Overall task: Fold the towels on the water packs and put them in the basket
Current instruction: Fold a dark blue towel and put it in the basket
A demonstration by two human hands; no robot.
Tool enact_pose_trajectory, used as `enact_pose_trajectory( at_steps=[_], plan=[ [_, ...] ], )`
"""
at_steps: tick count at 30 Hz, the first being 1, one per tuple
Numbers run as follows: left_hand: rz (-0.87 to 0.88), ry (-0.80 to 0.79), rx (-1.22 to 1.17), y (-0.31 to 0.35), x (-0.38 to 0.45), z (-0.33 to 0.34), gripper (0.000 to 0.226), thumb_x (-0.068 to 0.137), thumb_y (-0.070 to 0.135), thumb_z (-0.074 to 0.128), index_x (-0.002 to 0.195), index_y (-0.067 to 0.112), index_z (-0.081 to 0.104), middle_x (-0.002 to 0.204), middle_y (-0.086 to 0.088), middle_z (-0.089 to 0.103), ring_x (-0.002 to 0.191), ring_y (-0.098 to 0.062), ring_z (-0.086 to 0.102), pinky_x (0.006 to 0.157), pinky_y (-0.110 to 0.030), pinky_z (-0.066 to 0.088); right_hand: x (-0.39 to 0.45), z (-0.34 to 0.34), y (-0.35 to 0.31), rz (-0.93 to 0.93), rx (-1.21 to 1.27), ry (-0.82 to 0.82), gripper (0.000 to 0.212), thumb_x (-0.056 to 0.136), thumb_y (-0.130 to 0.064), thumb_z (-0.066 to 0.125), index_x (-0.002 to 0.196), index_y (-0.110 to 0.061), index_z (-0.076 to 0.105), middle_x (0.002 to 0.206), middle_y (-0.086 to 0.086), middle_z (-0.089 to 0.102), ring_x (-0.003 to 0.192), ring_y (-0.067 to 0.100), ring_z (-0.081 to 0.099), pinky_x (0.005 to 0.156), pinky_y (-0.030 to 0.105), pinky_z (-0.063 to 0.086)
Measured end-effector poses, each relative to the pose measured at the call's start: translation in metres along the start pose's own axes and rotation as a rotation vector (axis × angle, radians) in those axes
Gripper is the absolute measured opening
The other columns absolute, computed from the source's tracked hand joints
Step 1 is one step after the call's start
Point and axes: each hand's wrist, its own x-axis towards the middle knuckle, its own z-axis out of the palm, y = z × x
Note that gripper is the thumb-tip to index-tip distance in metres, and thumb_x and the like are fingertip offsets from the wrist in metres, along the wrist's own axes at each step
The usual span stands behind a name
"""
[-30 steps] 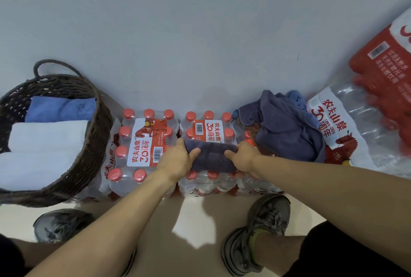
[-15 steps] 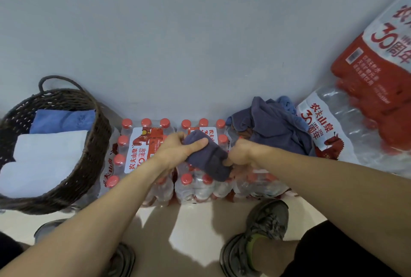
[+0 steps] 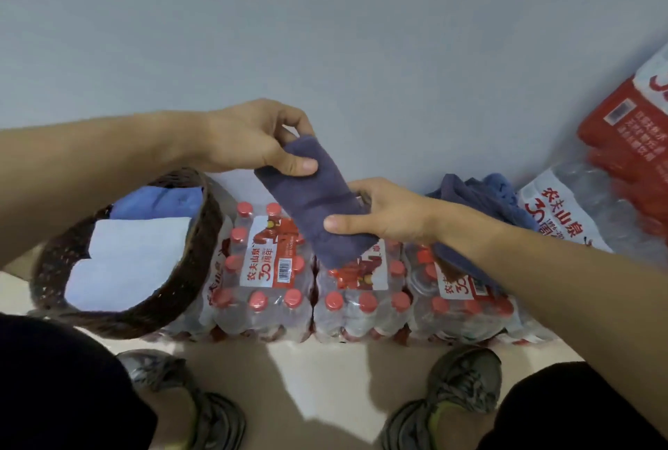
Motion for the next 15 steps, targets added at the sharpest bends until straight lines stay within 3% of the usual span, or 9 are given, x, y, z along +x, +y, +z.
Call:
enact_pose_trajectory(
  at_steps=[4, 6, 11, 15],
  plan=[
    [-0.037, 0.054, -0.136, -0.024, -0.022, -0.049, 0.029, 0.072, 0.015, 0.070, 0.095, 0.001, 0.058, 0.085, -0.025, 0.065, 0.078, -0.029, 0.062, 0.070, -0.034, 0.051, 0.023, 0.008, -0.032, -0.039, 0.057, -0.052, 0.020, 0.095, -0.022, 0.063, 0.110, -0.009, 0.066, 0.097, 0.010, 0.075, 0.086, 0.026, 0.074, 0.072, 0.033, 0.060],
    [-0.065, 0.072, -0.173, -0.045, -0.028, -0.062, 0.027, 0.074, 0.013, 0.068, 0.096, 0.000, 0.057, 0.087, -0.025, 0.063, 0.079, -0.029, 0.060, 0.070, -0.034, 0.049, 0.039, 0.018, -0.041, -0.053, -0.040, -0.017, 0.024, 0.095, -0.025, 0.063, 0.111, -0.007, 0.066, 0.099, 0.016, 0.074, 0.086, 0.033, 0.073, 0.075, 0.041, 0.061],
    [-0.209, 0.083, 0.016, -0.109, -0.039, -0.084, 0.018, 0.085, 0.004, 0.071, 0.100, 0.002, 0.062, 0.094, -0.022, 0.071, 0.079, -0.025, 0.067, 0.061, -0.023, 0.056, 0.080, 0.062, -0.027, -0.038, -0.312, 0.151, 0.014, 0.096, -0.032, 0.061, 0.088, -0.021, 0.064, 0.076, -0.006, 0.067, 0.067, 0.010, 0.064, 0.060, 0.024, 0.049],
    [-0.294, 0.162, 0.033, -0.153, -0.050, -0.112, 0.011, 0.086, 0.003, 0.070, 0.095, 0.002, 0.063, 0.077, -0.008, 0.072, 0.068, -0.017, 0.067, 0.058, -0.022, 0.057, 0.126, 0.095, -0.017, 0.008, -0.176, 0.223, 0.010, 0.098, -0.030, 0.058, 0.096, -0.021, 0.062, 0.075, -0.004, 0.067, 0.055, 0.007, 0.066, 0.057, 0.028, 0.053]
  ],
)
